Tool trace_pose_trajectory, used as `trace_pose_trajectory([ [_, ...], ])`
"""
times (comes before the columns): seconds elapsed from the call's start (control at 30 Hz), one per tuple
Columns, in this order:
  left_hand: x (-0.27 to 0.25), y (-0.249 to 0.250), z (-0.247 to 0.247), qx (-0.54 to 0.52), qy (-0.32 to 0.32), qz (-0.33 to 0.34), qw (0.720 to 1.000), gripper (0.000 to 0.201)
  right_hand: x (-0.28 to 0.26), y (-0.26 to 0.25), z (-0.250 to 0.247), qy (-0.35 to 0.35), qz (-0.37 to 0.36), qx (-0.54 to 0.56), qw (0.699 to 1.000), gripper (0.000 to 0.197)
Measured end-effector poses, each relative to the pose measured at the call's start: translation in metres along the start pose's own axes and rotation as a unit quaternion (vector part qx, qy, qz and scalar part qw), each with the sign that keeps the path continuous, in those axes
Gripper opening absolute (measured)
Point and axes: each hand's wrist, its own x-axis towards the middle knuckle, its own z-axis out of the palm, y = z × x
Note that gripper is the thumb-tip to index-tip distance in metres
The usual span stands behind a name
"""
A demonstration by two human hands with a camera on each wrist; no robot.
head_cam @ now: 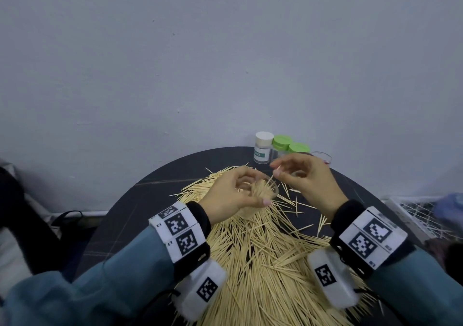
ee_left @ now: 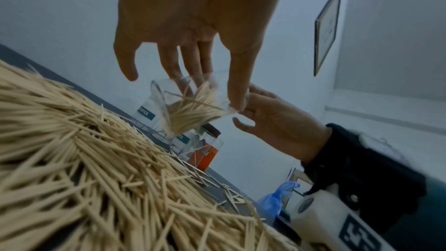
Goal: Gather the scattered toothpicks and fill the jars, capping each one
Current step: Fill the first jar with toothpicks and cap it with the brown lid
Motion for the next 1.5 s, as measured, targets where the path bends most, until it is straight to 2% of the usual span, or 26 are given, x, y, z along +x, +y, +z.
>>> trace_pose_trajectory([
  [0.2,-0.004,0.004,0.004,0.037,0.04,0.058,0.997,0.051,-0.008,-0.007,-0.006,-0.016,-0.008,-0.101,0.995,0.011],
  [0.33,-0.005,0.006,0.007,0.044,0.033,0.063,0.996,0.051,-0.014,-0.01,-0.006,-0.061,-0.006,-0.138,0.988,0.001],
  [0.47,-0.006,0.005,0.009,0.054,0.019,0.071,0.996,0.051,-0.021,-0.011,-0.012,-0.071,-0.013,-0.157,0.985,0.005],
  [0.57,-0.007,0.005,0.011,0.058,0.015,0.075,0.995,0.05,-0.028,-0.012,-0.021,-0.065,0.006,-0.16,0.985,0.009],
  [0.63,-0.008,0.005,0.012,0.066,0.01,0.079,0.995,0.049,-0.032,-0.01,-0.03,-0.083,0.051,-0.191,0.977,0.006],
  [0.67,-0.008,0.005,0.013,0.068,0.009,0.079,0.995,0.048,-0.035,-0.009,-0.034,-0.115,0.087,-0.225,0.964,0.006],
  [0.7,-0.009,0.005,0.013,0.068,0.007,0.077,0.995,0.048,-0.038,-0.008,-0.039,-0.163,0.131,-0.27,0.94,0.017],
  [0.8,-0.01,0.005,0.016,0.063,-0.001,0.073,0.995,0.048,-0.05,-0.001,-0.05,-0.309,0.25,-0.403,0.825,0.054],
  [0.83,-0.01,0.006,0.017,0.065,-0.005,0.076,0.995,0.048,-0.054,0.001,-0.052,-0.33,0.273,-0.43,0.795,0.062],
  [0.9,-0.011,0.007,0.019,0.075,-0.014,0.081,0.994,0.048,-0.062,0.003,-0.055,-0.345,0.293,-0.456,0.766,0.073],
  [0.97,-0.012,0.008,0.021,0.079,-0.018,0.085,0.993,0.048,-0.067,0.003,-0.056,-0.345,0.292,-0.471,0.757,0.078],
  [1.03,-0.013,0.008,0.023,0.081,-0.019,0.088,0.993,0.049,-0.071,0.003,-0.054,-0.342,0.284,-0.479,0.757,0.075],
  [1.17,-0.015,0.009,0.026,0.087,-0.018,0.094,0.992,0.048,-0.072,0.002,-0.048,-0.339,0.252,-0.473,0.773,0.056],
  [1.3,-0.016,0.009,0.028,0.094,-0.023,0.098,0.991,0.048,-0.069,0.001,-0.039,-0.348,0.243,-0.476,0.77,0.041],
  [1.5,-0.016,0.009,0.029,0.093,-0.027,0.093,0.991,0.049,-0.06,-0.003,-0.025,-0.351,0.24,-0.501,0.754,0.042],
])
